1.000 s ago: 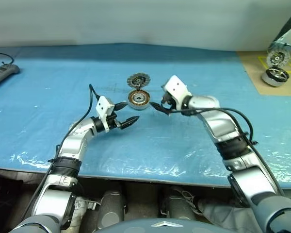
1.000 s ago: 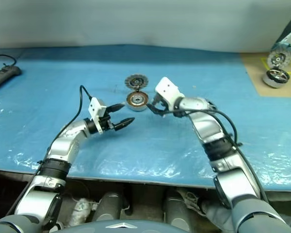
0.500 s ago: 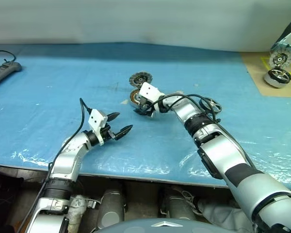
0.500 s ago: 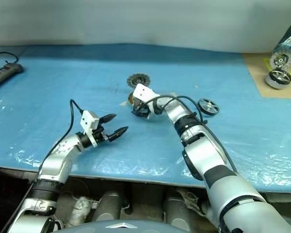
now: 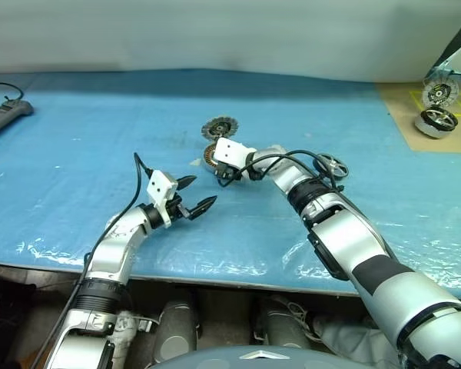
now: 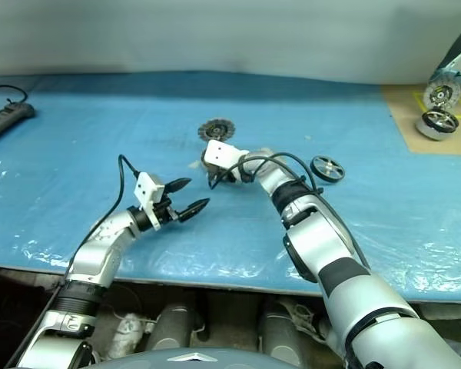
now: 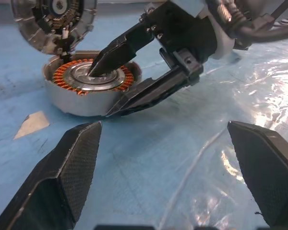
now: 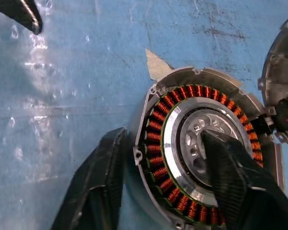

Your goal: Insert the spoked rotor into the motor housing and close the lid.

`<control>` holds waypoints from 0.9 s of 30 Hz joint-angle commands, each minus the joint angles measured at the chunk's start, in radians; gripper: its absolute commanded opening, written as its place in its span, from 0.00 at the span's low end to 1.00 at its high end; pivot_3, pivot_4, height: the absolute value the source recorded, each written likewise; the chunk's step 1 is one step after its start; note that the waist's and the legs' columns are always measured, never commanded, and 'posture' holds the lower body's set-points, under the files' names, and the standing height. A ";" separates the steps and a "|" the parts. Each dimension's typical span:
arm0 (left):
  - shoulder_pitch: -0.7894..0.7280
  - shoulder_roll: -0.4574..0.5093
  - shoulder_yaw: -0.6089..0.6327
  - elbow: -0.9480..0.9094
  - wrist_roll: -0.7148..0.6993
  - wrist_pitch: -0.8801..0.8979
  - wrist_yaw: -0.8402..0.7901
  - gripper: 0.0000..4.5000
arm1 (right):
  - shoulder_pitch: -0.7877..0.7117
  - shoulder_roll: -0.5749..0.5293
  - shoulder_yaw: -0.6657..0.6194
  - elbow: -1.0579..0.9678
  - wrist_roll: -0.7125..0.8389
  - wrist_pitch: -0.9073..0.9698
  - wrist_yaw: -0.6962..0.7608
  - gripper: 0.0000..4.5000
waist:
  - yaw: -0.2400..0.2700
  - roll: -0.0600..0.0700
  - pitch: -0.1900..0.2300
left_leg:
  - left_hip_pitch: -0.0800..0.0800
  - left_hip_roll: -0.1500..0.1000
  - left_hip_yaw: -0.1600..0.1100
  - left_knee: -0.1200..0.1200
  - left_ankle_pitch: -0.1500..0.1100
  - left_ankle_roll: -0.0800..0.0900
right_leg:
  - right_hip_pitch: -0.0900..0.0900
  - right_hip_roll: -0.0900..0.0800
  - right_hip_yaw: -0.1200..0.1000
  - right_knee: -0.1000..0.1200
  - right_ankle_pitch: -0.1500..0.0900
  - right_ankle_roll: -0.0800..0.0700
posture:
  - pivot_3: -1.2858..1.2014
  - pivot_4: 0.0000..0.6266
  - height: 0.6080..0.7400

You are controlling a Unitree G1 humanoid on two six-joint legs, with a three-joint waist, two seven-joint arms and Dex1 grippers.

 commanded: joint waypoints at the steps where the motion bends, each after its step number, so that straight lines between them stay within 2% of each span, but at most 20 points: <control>1: -0.017 -0.010 -0.015 -0.007 0.004 -0.016 -0.007 1.00 | 0.027 -0.005 0.034 -0.005 -0.046 0.048 0.029 0.49 | 0.000 0.000 0.000 | 0.001 0.000 0.000 0.000 0.000 0.000 | 0.000 0.000 0.000 0.000 0.000 0.000 | 0.52 0.24 1.00; 5: -0.026 -0.015 -0.028 -0.006 0.001 -0.014 -0.018 1.00 | 0.070 -0.063 0.006 -0.177 -0.007 0.109 0.133 0.49 | 0.006 0.000 0.000 | 0.001 0.000 0.000 -0.001 0.000 0.000 | 0.001 0.000 0.001 0.000 0.000 0.000 | 0.52 0.24 1.00; 8: -0.030 -0.016 -0.029 -0.001 -0.001 -0.013 -0.018 1.00 | 0.165 -0.141 -0.025 -0.451 0.038 0.238 0.235 0.49 | 0.022 0.000 0.000 | -0.001 -0.001 0.000 -0.001 0.000 0.000 | 0.000 0.000 0.000 -0.001 0.000 0.000 | 0.52 0.24 1.00; 12: -0.029 -0.013 -0.038 0.000 -0.004 -0.007 -0.032 1.00 | 0.351 -0.266 -0.079 -0.912 0.104 0.536 0.344 0.49 | 0.037 0.000 0.000 | -0.004 -0.001 0.000 -0.001 -0.001 0.003 | -0.001 0.000 0.000 -0.003 0.000 0.000 | 0.52 0.24 1.00; 17: -0.045 -0.017 -0.040 0.016 -0.008 0.003 -0.043 1.00 | 0.479 -0.325 -0.153 -1.284 0.208 0.993 0.358 0.49 | 0.035 0.000 0.001 | -0.003 -0.001 0.000 -0.003 -0.001 0.001 | -0.002 0.000 0.000 -0.004 0.000 0.000 | 0.52 0.24 1.00; 21: -0.062 -0.021 -0.057 0.033 -0.002 0.004 -0.065 1.00 | 0.524 -0.368 -0.119 -1.407 0.216 1.091 0.311 0.49 | 0.030 0.000 0.001 | 0.001 -0.001 0.000 -0.006 0.002 -0.002 | -0.001 0.000 0.001 -0.003 0.000 0.000 | 0.52 0.24 1.00; 27: -0.095 -0.035 -0.067 0.058 0.002 0.004 -0.078 1.00 | 0.558 -0.352 -0.091 -1.362 0.166 1.130 0.116 0.49 | 0.030 0.000 0.001 | 0.004 -0.002 0.000 -0.012 0.005 -0.008 | -0.002 0.000 0.002 -0.005 0.000 0.001 | 0.52 0.24 1.00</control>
